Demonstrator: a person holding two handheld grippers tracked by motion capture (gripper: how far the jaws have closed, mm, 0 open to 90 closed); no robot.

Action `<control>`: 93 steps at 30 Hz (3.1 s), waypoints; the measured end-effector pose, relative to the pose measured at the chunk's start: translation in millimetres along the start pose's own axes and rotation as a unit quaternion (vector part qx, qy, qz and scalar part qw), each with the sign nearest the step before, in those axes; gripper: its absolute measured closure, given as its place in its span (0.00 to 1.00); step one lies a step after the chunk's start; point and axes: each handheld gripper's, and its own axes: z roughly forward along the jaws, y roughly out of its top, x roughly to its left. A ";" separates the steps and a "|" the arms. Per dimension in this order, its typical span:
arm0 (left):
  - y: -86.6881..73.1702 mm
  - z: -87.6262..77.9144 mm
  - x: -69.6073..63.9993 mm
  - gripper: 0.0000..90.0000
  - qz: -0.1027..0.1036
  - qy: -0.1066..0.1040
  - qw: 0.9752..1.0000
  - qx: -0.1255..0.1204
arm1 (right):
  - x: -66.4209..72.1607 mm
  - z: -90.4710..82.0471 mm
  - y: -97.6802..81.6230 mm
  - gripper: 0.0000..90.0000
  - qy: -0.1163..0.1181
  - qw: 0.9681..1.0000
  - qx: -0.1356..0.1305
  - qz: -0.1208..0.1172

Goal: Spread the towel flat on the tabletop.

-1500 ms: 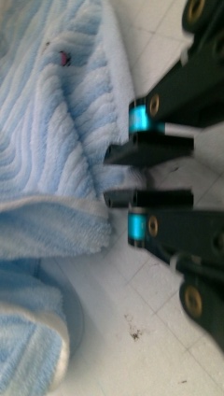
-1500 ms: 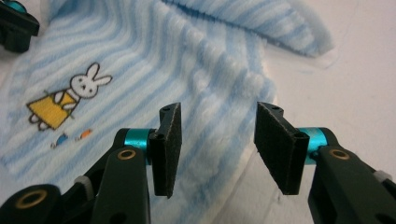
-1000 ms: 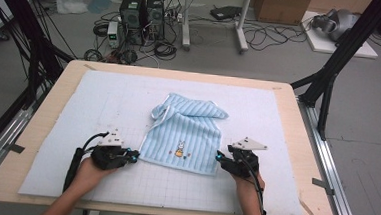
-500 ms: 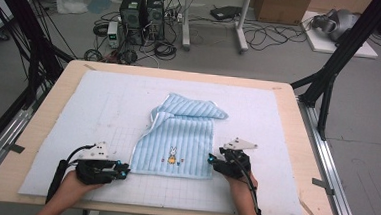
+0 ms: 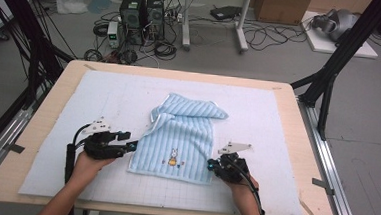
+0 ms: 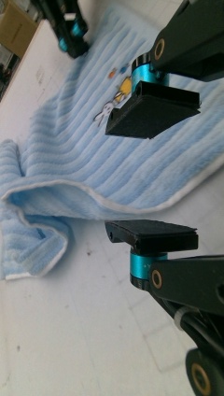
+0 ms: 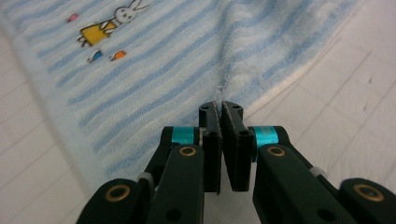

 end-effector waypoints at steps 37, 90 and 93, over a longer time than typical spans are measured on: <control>-27.1 -9.2 -1.4 0.97 0.027 -0.055 0.993 0.102 | -5.8 -7.3 2.4 0.53 -0.040 0.989 -0.113 0.083; 62.1 48.7 49.7 0.45 -0.052 0.011 0.998 -0.018 | -46.2 -25.8 -14.4 0.39 -0.009 0.992 -0.097 0.086; 64.7 55.4 57.5 0.45 -0.061 0.022 0.998 -0.018 | -49.8 -23.5 -9.4 0.38 -0.025 0.993 -0.084 0.074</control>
